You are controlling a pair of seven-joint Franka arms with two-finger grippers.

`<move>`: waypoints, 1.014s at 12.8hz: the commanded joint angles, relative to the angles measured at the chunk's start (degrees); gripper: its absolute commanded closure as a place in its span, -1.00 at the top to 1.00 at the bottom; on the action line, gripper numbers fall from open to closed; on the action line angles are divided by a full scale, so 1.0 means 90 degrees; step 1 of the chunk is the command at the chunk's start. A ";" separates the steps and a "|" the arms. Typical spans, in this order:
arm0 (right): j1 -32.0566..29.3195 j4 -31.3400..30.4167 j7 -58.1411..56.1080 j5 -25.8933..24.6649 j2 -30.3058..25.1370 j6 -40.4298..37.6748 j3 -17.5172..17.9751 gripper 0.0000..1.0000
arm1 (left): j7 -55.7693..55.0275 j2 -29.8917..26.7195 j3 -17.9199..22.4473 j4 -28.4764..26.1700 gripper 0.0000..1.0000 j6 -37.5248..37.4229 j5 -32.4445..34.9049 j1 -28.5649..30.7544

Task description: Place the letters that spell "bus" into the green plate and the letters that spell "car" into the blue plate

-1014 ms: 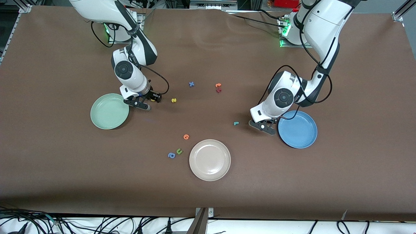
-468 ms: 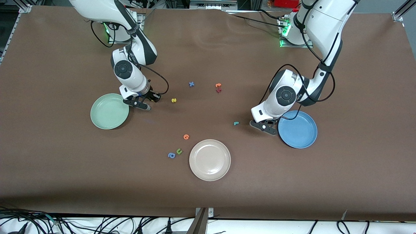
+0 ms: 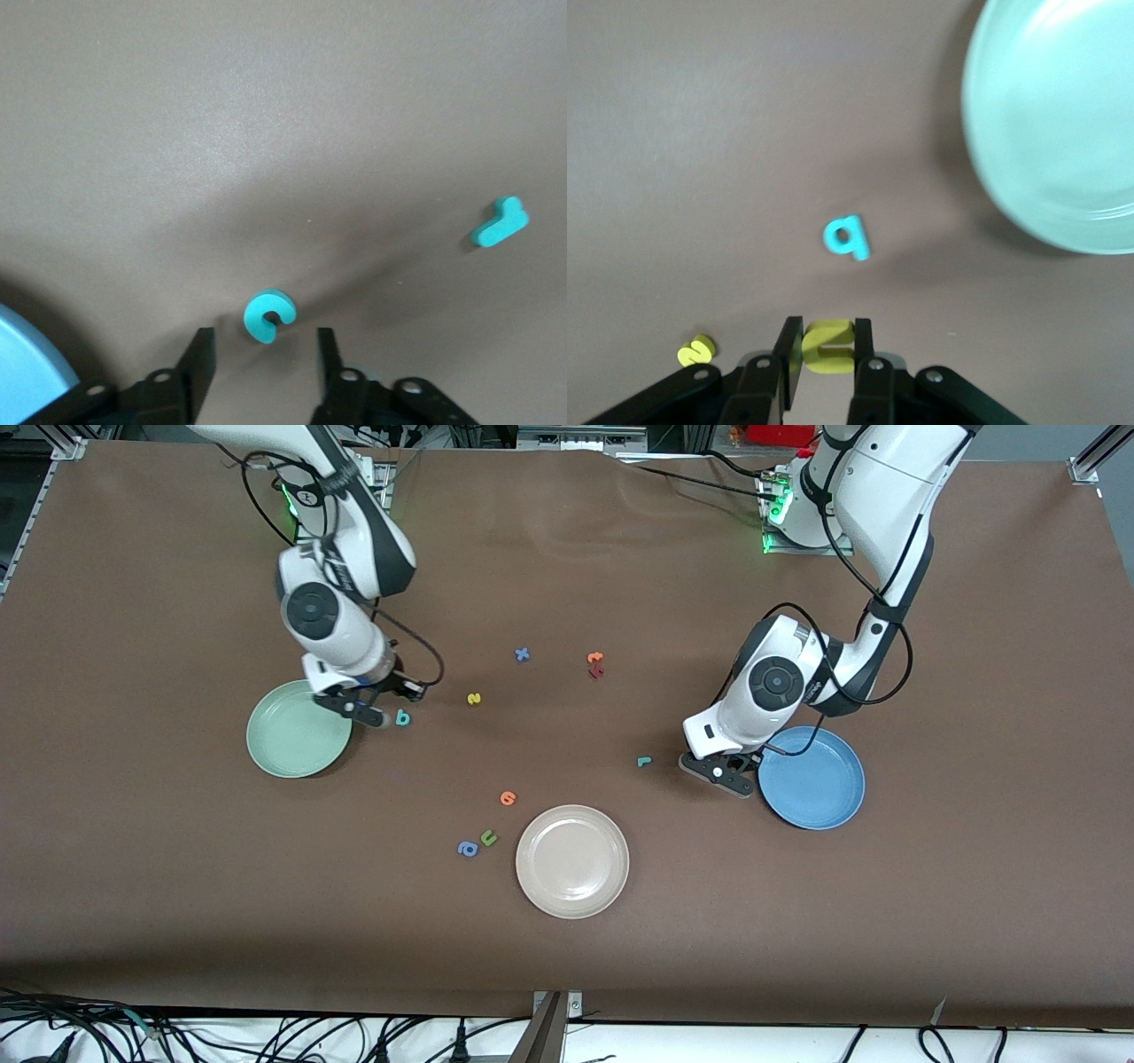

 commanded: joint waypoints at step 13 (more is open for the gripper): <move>-0.0749 0.0013 -0.4722 0.0133 0.1070 0.0826 -0.1732 0.60 | -0.0043 0.0313 -0.0004 0.0326 -0.61 0.0197 0.0417 0.0039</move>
